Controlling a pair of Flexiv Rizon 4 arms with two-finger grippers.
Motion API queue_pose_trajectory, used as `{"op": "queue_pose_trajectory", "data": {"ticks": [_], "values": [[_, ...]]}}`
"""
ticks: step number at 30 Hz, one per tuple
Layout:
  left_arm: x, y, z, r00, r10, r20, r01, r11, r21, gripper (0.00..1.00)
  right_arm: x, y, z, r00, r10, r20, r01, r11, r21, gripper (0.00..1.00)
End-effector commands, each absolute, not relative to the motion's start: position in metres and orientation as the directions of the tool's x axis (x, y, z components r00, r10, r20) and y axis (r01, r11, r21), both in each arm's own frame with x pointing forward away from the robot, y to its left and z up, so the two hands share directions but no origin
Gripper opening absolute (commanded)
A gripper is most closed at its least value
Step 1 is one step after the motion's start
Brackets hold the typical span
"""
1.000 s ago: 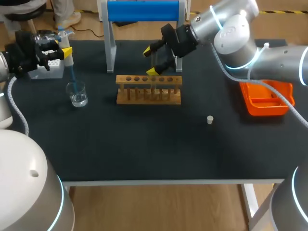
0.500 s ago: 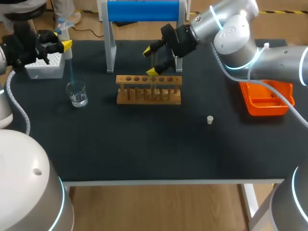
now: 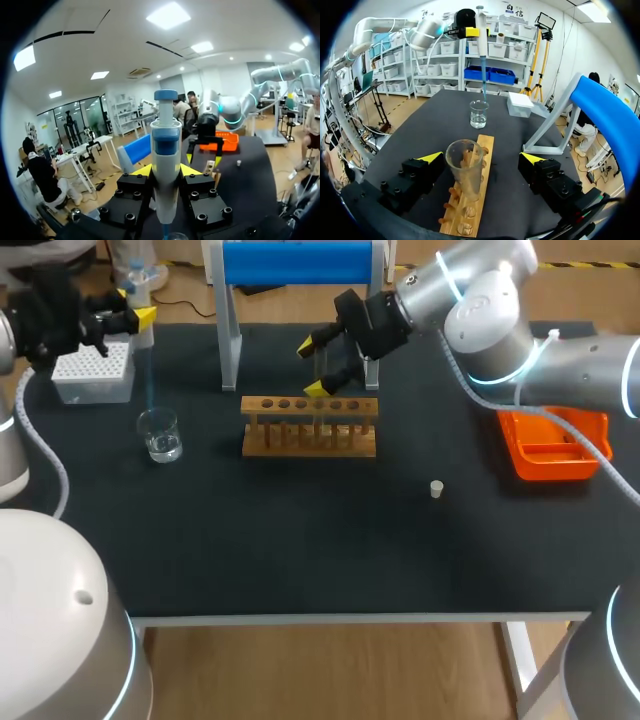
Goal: Invert the test tube, pick up the pipette, mount the tip to pipette, aspirate from beaker and dispense into the tube, eject the tip, return the pipette, and cap with the stopper.
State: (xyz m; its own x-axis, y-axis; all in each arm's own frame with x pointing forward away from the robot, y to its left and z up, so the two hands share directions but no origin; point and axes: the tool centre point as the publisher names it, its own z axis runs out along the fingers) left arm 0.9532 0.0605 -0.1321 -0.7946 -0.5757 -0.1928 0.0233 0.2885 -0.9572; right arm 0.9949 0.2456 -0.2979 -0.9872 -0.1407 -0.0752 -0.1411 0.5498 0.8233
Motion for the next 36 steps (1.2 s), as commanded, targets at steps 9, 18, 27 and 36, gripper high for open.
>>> {"op": "queue_pose_trajectory", "data": {"ticks": [9, 18, 27, 36], "values": [[0.960, 0.027, -0.081, -0.817, -0.545, -0.186, 0.006, 0.316, -0.949, 0.00, 0.995, 0.245, -0.297, -0.987, -0.141, -0.075, -0.141, 0.551, 0.822, 1.00], [0.966, -0.014, -0.036, -0.855, -0.497, -0.147, 0.000, 0.284, -0.959, 0.00, 0.995, 0.245, -0.297, -0.987, -0.141, -0.075, -0.141, 0.551, 0.822, 1.00], [0.971, -0.061, -0.005, -0.889, -0.443, -0.114, -0.008, 0.265, -0.964, 0.00, 0.995, 0.245, -0.297, -0.987, -0.141, -0.075, -0.141, 0.551, 0.822, 1.00], [0.984, -0.105, 0.014, -0.921, -0.383, -0.071, -0.019, 0.228, -0.974, 0.00, 0.995, 0.245, -0.297, -0.987, -0.141, -0.075, -0.141, 0.551, 0.822, 1.00]]}}
